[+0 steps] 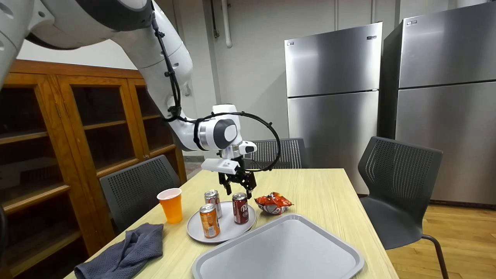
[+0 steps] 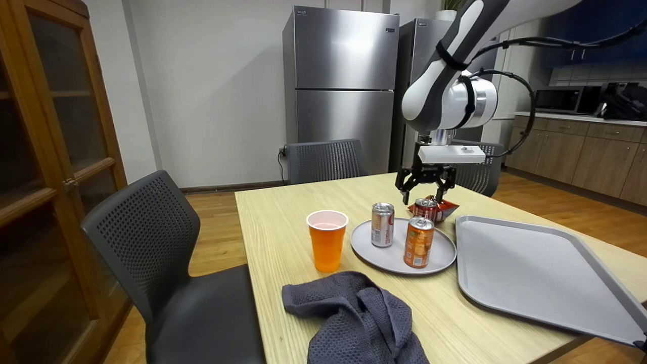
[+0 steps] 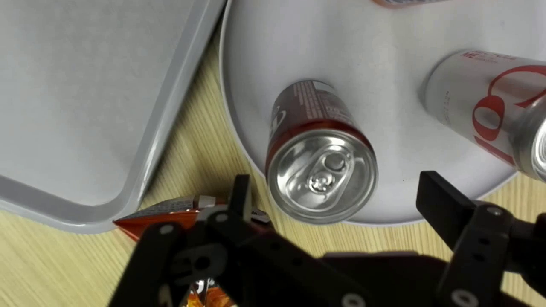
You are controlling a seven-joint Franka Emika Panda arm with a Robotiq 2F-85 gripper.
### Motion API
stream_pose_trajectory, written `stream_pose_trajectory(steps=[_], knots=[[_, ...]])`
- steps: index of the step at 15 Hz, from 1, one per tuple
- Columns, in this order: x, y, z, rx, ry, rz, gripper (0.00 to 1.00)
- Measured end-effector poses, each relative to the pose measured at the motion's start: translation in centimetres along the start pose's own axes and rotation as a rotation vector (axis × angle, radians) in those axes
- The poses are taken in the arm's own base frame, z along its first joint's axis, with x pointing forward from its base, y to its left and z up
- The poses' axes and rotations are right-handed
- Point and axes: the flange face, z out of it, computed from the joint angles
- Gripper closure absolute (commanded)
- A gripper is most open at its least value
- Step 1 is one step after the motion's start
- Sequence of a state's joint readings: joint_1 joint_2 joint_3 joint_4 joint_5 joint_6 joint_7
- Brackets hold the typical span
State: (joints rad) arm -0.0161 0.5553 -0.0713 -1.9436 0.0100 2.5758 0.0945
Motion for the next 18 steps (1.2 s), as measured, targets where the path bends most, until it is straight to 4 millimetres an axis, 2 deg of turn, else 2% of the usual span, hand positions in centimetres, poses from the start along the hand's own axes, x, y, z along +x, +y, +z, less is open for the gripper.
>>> stream_pose_trajectory(steps=[4,8,12,18], knots=[[0.2,-0.2,-2.5,0.013,0.026,-0.007,0.00],[-0.6,0.6,-4.9,0.017,0.046,-0.039,0.00],[-2.5,2.3,-6.7,0.026,0.046,-0.076,0.00],[-6.6,5.0,-8.2,0.029,0.025,-0.142,0.00]])
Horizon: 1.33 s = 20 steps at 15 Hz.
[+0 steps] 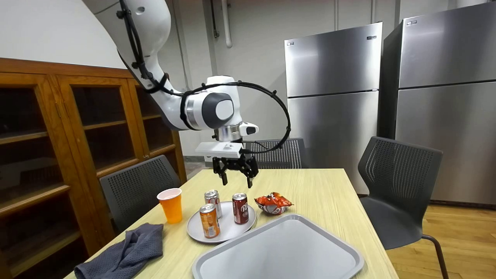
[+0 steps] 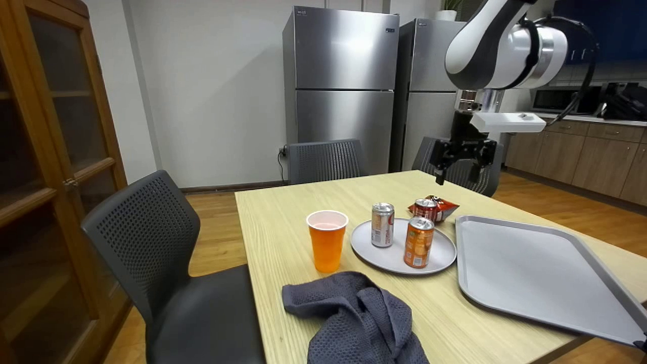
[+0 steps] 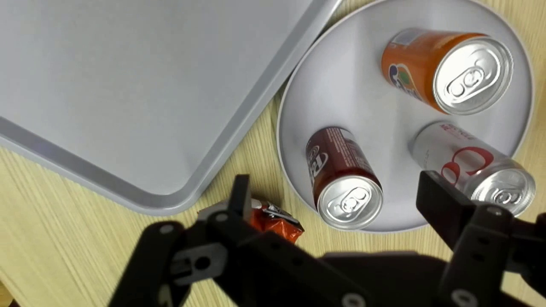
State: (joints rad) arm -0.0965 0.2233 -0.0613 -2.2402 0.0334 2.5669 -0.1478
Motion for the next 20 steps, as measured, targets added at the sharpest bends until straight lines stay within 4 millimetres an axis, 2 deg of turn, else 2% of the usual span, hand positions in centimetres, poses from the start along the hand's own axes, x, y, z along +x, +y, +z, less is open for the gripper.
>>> stream_pose_trajectory(steps=[6,10,14,20], knots=[[-4.8,1.3,-0.9,0.007,-0.044,-0.028,0.00],[-6.9,1.9,-1.9,0.017,-0.073,-0.033,0.00],[-8.0,2.3,-2.7,0.024,-0.082,-0.039,0.00],[-8.3,2.3,-2.7,0.025,-0.085,-0.041,0.00]])
